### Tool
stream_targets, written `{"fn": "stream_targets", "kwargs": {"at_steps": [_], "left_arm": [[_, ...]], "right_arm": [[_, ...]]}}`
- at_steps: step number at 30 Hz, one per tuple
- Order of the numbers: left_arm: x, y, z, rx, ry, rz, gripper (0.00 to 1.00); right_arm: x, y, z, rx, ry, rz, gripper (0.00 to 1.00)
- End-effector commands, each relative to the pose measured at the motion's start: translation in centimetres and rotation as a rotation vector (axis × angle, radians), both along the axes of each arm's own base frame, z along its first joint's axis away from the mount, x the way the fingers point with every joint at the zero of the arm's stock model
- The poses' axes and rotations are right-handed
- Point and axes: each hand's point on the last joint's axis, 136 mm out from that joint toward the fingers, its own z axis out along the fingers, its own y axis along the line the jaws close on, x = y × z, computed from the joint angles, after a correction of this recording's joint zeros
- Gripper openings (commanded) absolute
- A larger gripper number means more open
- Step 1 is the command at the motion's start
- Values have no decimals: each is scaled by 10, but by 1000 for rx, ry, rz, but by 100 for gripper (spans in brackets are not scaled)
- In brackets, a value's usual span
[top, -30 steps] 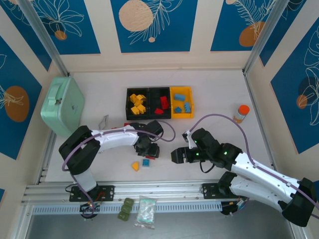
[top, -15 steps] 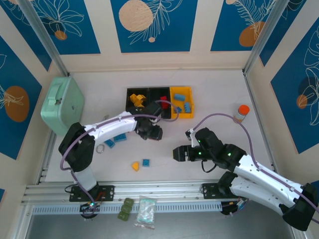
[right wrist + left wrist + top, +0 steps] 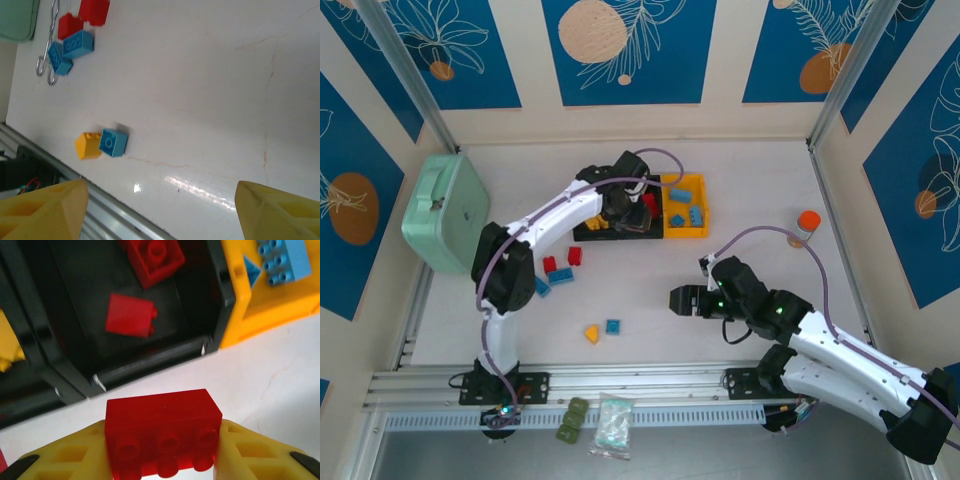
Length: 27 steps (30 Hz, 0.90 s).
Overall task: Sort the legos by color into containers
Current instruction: Place the lego in the container.
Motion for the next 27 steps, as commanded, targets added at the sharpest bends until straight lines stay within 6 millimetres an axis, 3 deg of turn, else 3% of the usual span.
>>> {"fn": "stream_targets", "kwargs": {"at_steps": [1,12,21,27], "left_arm": [[17,7,-2,62,-3,-12,43],[73,12,-16,163,-44,-1,44],[78,11,-31,185,-27,-19,49],[78,7,-23,158,-39,-24,64]], "right_arm": [[19,-4,14,-2,-54,-84,77],[19,-3,13,5,-32,-95,77],[19,-5,13,2,-32,-104,77],[19,-1,13,2,-24,-93,77]]}}
